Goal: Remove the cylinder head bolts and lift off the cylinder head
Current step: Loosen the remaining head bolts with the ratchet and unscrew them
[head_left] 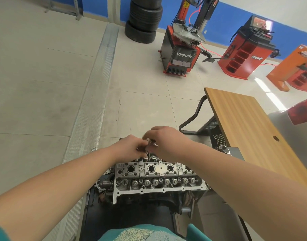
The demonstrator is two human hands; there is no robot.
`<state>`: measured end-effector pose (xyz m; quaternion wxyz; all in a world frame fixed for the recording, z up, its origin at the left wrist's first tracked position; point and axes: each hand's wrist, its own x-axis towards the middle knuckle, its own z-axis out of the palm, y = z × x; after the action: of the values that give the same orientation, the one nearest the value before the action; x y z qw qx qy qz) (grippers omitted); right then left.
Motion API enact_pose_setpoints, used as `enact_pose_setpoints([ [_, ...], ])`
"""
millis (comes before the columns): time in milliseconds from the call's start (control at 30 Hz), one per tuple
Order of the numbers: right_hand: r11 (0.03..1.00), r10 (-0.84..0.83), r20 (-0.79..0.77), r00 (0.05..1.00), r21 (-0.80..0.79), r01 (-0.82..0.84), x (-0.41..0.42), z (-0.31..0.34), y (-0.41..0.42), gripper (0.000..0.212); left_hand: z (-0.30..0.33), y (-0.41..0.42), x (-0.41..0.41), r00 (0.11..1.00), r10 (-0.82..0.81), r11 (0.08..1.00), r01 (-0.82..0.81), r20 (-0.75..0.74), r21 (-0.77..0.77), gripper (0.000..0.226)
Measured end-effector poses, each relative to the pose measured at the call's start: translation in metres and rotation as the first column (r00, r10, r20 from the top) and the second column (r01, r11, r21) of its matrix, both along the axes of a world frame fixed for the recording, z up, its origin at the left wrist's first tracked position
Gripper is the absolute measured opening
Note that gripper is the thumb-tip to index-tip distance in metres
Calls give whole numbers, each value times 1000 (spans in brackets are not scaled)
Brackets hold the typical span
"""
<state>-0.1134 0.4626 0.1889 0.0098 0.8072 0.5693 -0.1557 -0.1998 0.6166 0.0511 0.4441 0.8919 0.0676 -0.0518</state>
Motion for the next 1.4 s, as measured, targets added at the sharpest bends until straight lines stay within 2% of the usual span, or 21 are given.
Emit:
enact_pose_setpoints([
  [33, 998, -62, 20, 998, -6, 62, -1, 0, 2, 43, 1, 0, 0, 999, 35, 999, -35, -6, -24, 24],
  [67, 993, -117, 84, 990, -24, 119, -2, 0, 4, 46, 1, 0, 1, 998, 62, 997, -62, -8, -44, 21],
  [133, 988, -127, 195, 972, -65, 142, -5, -2, 8, 40, 1, 0, 2, 997, 80, 996, -80, 22, -29, 28],
  [233, 993, 38, 177, 984, -116, -17, -5, 0, 7, 15, 3, 1, 0, 1000, 12, 998, -11, 20, -67, 25],
  [300, 979, 183, 114, 976, -116, -170, 2, 1, 2, 35, 1, 3, -2, 1000, -30, 998, 30, 1, -52, 40],
  [333, 975, 210, 67, 975, -87, -204, 4, 3, 0, 37, 0, 4, -2, 999, -36, 999, 36, -3, -29, 46],
  [367, 981, 190, 23, 981, -49, -189, 3, 5, -1, 32, -1, 4, -2, 1000, -31, 999, 31, 6, -9, 47],
  [433, 996, 94, 5, 996, -14, -94, 0, 8, 0, 26, -2, 3, -1, 999, -4, 1000, 4, 37, -1, 34],
  [500, 996, -46, 112, 993, -73, 55, -2, 5, 6, 37, -1, 1, -1, 998, 33, 999, -31, 45, -42, 14],
  [567, 986, -98, 229, 968, -109, 126, -4, 0, 9, 35, -3, 0, 1, 996, 61, 997, -58, 59, -51, 20],
  [667, 990, 30, 195, 980, -141, -2, -5, 1, 7, 8, -1, 2, 0, 997, 54, 994, -49, 48, -95, 27],
  [733, 974, 191, 126, 973, -146, -172, 2, 3, 2, 33, 0, 4, -3, 1000, 4, 994, -3, 11, -113, 45],
  [800, 972, 230, 37, 972, -55, -228, 3, 7, -1, 39, -3, 5, -4, 1000, -26, 996, 25, -7, -90, 47],
  [867, 987, 157, 15, 987, 19, -157, 0, 8, -1, 35, -3, 3, -3, 1000, 19, 998, -18, 15, -64, 25],
  [900, 996, 91, 61, 994, 17, -93, -2, 6, 1, 39, -2, 2, -2, 998, 55, 996, -54, 24, -68, 18],
  [1000, 996, -62, 216, 974, -47, 74, -5, -2, 8, 35, -2, 2, 5, 996, 88, 995, -87, 25, -41, 24],
  [1067, 998, -16, 178, 984, -52, 26, -4, -3, 9, 20, -1, 2, 7, 999, 37, 999, -37, 21, -9, 25],
  [1133, 997, 66, 76, 995, -46, -63, 0, 0, 5, 23, 0, 5, 6, 1000, 8, 999, -9, -29, -38, 19],
  [1233, 997, 72, -39, 997, 34, -71, 1, 9, 1, 26, 0, 6, 6, 998, -36, 999, 35, -57, -7, 45],
  [1300, 998, 3, 10, 1000, 56, -4, -2, 10, 4, 35, -1, 4, 8, 999, -27, 999, 28, -40, 22, 33],
  [1400, 990, -117, 203, 972, -54, 131, -5, 5, 12, 39, 1, -2, 11, 1000, 24, 999, -24, -7, 45, 25],
])
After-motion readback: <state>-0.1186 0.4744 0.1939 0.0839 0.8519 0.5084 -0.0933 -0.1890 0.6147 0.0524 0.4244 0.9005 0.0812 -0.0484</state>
